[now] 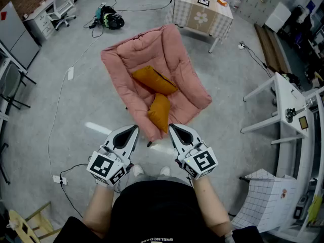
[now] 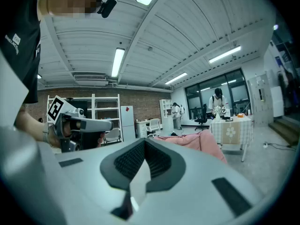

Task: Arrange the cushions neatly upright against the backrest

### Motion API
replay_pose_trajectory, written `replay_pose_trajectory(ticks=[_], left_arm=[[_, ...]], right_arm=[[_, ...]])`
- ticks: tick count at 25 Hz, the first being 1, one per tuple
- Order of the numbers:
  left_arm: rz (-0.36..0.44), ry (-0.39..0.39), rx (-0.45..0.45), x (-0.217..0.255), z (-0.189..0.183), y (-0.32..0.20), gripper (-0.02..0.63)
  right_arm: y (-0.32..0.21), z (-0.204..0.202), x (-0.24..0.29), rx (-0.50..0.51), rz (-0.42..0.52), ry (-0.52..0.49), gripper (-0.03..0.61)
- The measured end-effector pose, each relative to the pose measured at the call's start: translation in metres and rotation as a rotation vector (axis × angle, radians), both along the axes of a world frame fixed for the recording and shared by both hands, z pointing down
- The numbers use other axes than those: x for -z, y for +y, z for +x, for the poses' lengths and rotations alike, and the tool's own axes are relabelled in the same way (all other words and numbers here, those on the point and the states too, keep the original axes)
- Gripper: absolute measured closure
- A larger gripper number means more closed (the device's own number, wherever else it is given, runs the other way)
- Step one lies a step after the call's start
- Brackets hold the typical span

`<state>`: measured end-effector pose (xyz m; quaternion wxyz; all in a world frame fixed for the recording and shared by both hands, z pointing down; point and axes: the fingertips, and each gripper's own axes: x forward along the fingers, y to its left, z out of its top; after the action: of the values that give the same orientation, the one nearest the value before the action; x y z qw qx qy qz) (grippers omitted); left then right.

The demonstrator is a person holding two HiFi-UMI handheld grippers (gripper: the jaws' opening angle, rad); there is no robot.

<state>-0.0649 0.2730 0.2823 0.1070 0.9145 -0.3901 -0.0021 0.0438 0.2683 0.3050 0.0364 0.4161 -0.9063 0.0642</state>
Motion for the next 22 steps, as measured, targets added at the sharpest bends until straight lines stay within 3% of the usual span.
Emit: replay_pose_trajectory(ticks=[4, 8, 11, 22], left_arm=[[-0.006, -0.028, -0.025, -0.004, -0.008, -0.001, 0.603], [-0.021, -0.012, -0.037, -0.009, -0.025, -0.004, 0.602], [-0.025, -0.002, -0.051, -0.009, -0.038, -0.007, 0.603], [-0.087, -0.002, -0.058, -0.035, -0.053, -0.038, 0.601]], right_arm=[[-0.003, -0.013, 0.0, 0.003, 0.002, 0.003, 0.572], [-0.005, -0.028, -0.005, -0.006, -0.003, 0.031, 0.572], [-0.008, -0.039, -0.005, -0.003, -0.03, -0.003, 0.571], [-0.044, -0.036, -0.031, -0.084, -0.091, 0.015, 0.569]])
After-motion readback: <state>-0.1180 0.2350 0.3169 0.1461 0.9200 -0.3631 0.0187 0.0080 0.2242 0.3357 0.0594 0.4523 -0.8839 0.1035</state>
